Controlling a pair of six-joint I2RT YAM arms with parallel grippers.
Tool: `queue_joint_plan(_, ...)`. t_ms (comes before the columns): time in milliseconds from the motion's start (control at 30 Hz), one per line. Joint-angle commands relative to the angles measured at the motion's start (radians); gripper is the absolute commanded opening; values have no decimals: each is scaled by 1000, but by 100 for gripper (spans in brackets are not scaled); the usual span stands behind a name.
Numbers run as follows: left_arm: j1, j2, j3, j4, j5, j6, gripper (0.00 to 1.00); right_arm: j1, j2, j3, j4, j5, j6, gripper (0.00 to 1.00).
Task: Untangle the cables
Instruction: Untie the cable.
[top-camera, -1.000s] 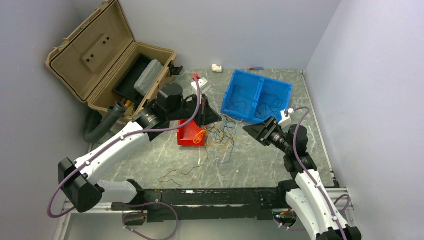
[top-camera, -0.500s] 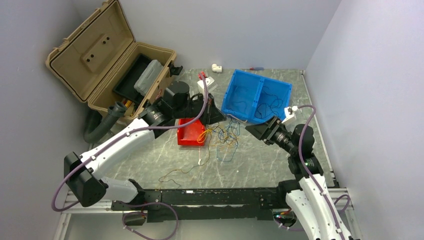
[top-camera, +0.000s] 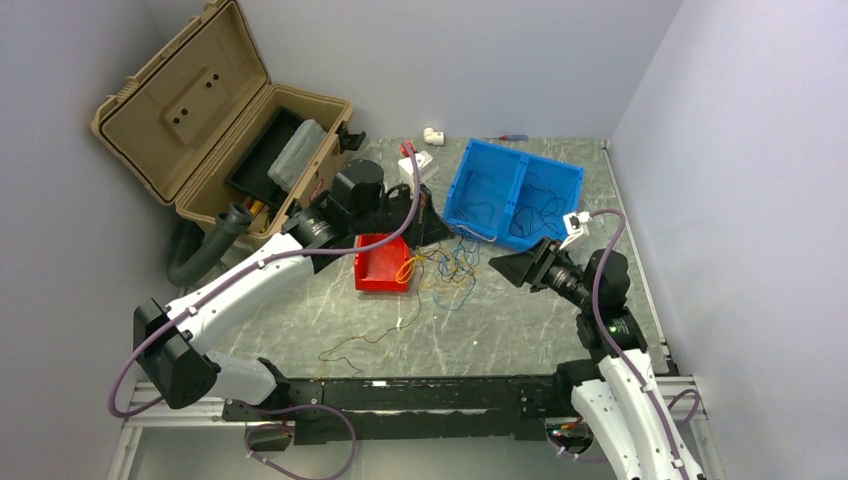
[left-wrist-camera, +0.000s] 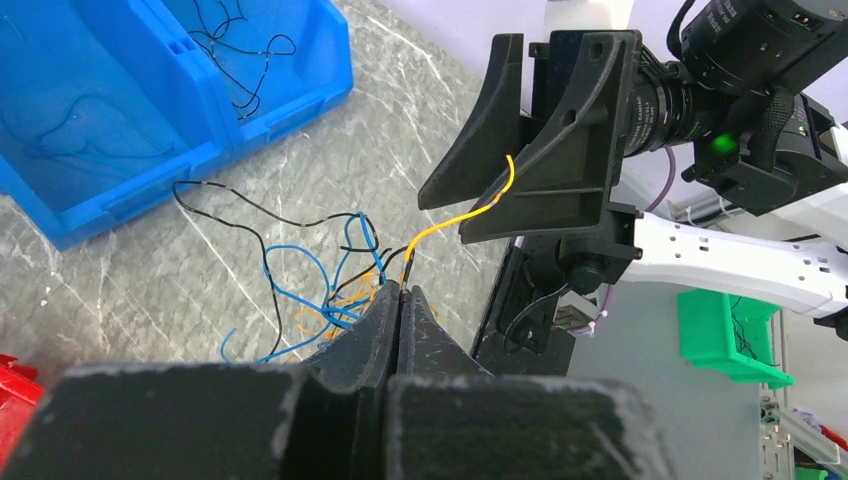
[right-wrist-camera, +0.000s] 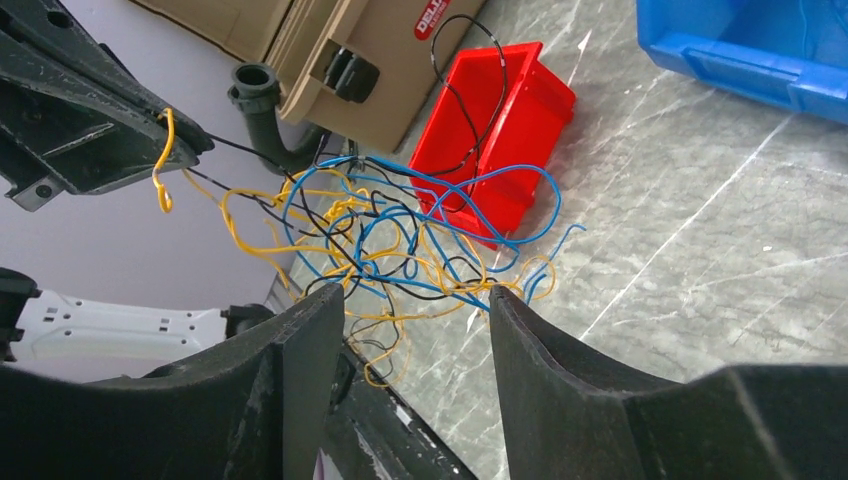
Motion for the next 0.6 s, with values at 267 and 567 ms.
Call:
queue_joint_plan(267, -9, 34, 60, 3, -3, -7, 0, 79, 0, 6, 69, 51, 42, 57)
queue_joint_plan(567, -13, 47, 48, 10, -32, -1, 0, 265, 60, 40, -56, 370, 245, 61)
